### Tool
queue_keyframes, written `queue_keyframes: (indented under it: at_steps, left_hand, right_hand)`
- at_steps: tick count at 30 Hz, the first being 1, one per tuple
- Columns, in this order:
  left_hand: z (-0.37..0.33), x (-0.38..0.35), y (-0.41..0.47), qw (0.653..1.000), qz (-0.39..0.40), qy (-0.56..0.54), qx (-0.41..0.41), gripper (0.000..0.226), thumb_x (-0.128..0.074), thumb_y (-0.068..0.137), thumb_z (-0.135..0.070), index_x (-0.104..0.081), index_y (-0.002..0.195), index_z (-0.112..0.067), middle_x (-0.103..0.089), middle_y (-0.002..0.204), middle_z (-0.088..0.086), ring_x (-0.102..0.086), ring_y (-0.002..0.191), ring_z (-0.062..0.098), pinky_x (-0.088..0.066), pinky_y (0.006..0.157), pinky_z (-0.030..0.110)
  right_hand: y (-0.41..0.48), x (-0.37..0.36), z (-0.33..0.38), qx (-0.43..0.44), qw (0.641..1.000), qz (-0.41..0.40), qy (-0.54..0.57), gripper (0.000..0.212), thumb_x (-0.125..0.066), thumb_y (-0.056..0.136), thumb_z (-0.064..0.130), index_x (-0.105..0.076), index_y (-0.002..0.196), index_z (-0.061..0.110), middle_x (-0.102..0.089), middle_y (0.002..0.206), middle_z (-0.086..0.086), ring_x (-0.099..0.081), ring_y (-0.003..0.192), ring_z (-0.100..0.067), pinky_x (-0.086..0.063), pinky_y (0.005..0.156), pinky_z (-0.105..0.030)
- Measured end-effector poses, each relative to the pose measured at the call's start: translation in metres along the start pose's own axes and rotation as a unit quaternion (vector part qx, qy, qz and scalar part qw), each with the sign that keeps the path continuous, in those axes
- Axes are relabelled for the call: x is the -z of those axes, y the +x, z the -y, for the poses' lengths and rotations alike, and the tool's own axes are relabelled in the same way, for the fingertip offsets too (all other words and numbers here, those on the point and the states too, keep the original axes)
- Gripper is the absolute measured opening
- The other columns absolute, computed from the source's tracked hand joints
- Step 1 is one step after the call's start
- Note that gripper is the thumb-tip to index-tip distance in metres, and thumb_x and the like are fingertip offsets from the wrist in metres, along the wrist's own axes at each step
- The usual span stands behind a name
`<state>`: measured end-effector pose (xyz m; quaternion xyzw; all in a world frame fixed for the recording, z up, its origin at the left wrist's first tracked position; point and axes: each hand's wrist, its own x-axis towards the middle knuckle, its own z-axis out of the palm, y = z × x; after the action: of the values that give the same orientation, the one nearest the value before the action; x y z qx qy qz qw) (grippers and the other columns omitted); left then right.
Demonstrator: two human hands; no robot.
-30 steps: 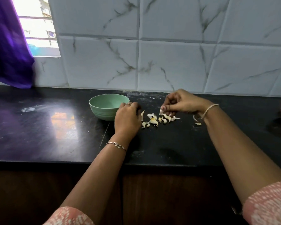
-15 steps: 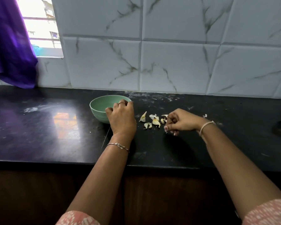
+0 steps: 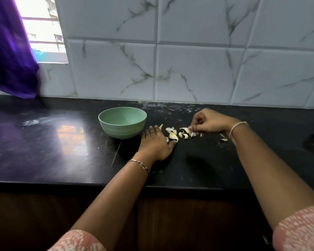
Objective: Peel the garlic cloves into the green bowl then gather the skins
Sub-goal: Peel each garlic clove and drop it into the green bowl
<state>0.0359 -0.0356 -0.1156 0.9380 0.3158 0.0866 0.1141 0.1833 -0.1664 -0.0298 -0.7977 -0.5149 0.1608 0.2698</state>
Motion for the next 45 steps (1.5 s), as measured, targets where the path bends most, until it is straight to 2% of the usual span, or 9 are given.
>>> queue_keyframes:
  at_steps: [5,14,19,25,28,32,36,40,45]
  left_hand:
    - [-0.011,-0.001,0.015,0.998,0.034,0.022,-0.055,0.08,-0.023,0.1,-0.054,0.0,0.152,0.002,-0.003,0.161,0.018,0.0,0.149,0.03,0.0,0.121,0.043]
    - [-0.025,-0.006,0.052,0.993,0.037,-0.027,-0.107,0.066,-0.024,0.102,-0.047,-0.009,0.154,-0.009,-0.011,0.162,0.008,-0.008,0.149,0.023,-0.006,0.121,0.045]
    - [-0.017,0.009,0.057,0.948,-0.027,-0.308,-0.081,0.048,-0.042,0.103,-0.025,-0.035,0.146,-0.005,-0.04,0.15,0.012,-0.037,0.139,0.023,-0.028,0.11,0.027]
    - [0.001,0.016,0.033,0.939,-0.023,-0.313,-0.143,0.026,-0.062,0.09,-0.006,-0.065,0.115,-0.012,-0.07,0.112,0.003,-0.065,0.099,0.014,-0.049,0.093,0.023]
    - [0.0,0.019,0.013,0.934,-0.008,-0.315,-0.17,0.025,-0.079,0.079,-0.02,-0.07,0.103,-0.017,-0.072,0.094,-0.006,-0.065,0.079,0.004,-0.052,0.08,0.018]
    - [-0.002,0.018,0.001,0.927,-0.1,-0.327,-0.155,0.024,-0.083,0.074,-0.021,-0.072,0.094,-0.014,-0.069,0.079,-0.008,-0.057,0.059,-0.009,-0.042,0.063,0.005]
    - [-0.002,0.017,-0.003,0.923,-0.134,-0.327,-0.149,0.018,-0.081,0.076,-0.015,-0.072,0.091,-0.011,-0.071,0.08,-0.001,-0.057,0.06,-0.002,-0.044,0.061,0.006]
    - [-0.006,0.017,-0.003,0.912,-0.159,-0.335,-0.174,0.018,-0.083,0.072,-0.011,-0.071,0.086,-0.01,-0.07,0.077,-0.003,-0.061,0.063,0.004,-0.046,0.062,0.009]
    - [-0.005,0.013,0.003,0.924,-0.08,-0.32,-0.193,0.024,-0.085,0.07,-0.01,-0.069,0.089,-0.011,-0.071,0.083,-0.004,-0.065,0.073,0.002,-0.049,0.074,0.01]
  right_hand:
    - [0.001,0.01,-0.005,0.024,0.98,-0.136,0.146,0.011,-0.065,0.092,0.013,-0.063,0.096,0.003,-0.069,0.075,-0.005,-0.064,0.055,-0.009,-0.049,0.05,-0.018]
    - [0.005,-0.01,-0.039,0.018,0.945,-0.13,0.3,0.015,-0.07,0.085,0.003,-0.066,0.099,0.003,-0.073,0.077,-0.009,-0.068,0.064,-0.015,-0.054,0.055,-0.02]
    - [0.008,-0.018,-0.046,-0.011,0.972,-0.024,0.234,0.016,-0.072,0.083,0.005,-0.07,0.097,-0.002,-0.073,0.078,-0.012,-0.066,0.063,-0.012,-0.055,0.058,-0.019]
    - [0.0,-0.018,-0.036,-0.029,0.966,0.076,0.245,0.02,-0.068,0.085,0.005,-0.069,0.102,-0.006,-0.074,0.088,-0.016,-0.067,0.066,-0.011,-0.054,0.059,-0.016]
    - [-0.004,-0.023,-0.03,-0.021,0.956,0.065,0.286,0.019,-0.064,0.088,0.002,-0.067,0.105,-0.006,-0.073,0.087,-0.015,-0.067,0.065,-0.011,-0.055,0.06,-0.017]
    - [-0.005,-0.038,-0.02,-0.015,0.928,0.031,0.372,0.017,-0.064,0.087,0.0,-0.061,0.103,-0.003,-0.069,0.085,-0.02,-0.069,0.064,-0.015,-0.056,0.059,-0.019]
    - [-0.008,-0.045,-0.016,-0.015,0.909,0.011,0.416,0.008,-0.06,0.091,0.005,-0.061,0.098,0.002,-0.071,0.08,-0.013,-0.069,0.063,-0.014,-0.056,0.057,-0.018]
    - [-0.011,-0.041,-0.012,-0.014,0.931,0.022,0.363,0.02,-0.07,0.081,0.016,-0.064,0.095,0.004,-0.071,0.081,-0.014,-0.066,0.063,-0.014,-0.055,0.057,-0.019]
    - [-0.013,-0.032,-0.018,-0.015,0.956,-0.017,0.293,0.011,-0.07,0.084,0.006,-0.063,0.09,-0.002,-0.07,0.073,-0.012,-0.064,0.057,-0.012,-0.055,0.055,-0.018]
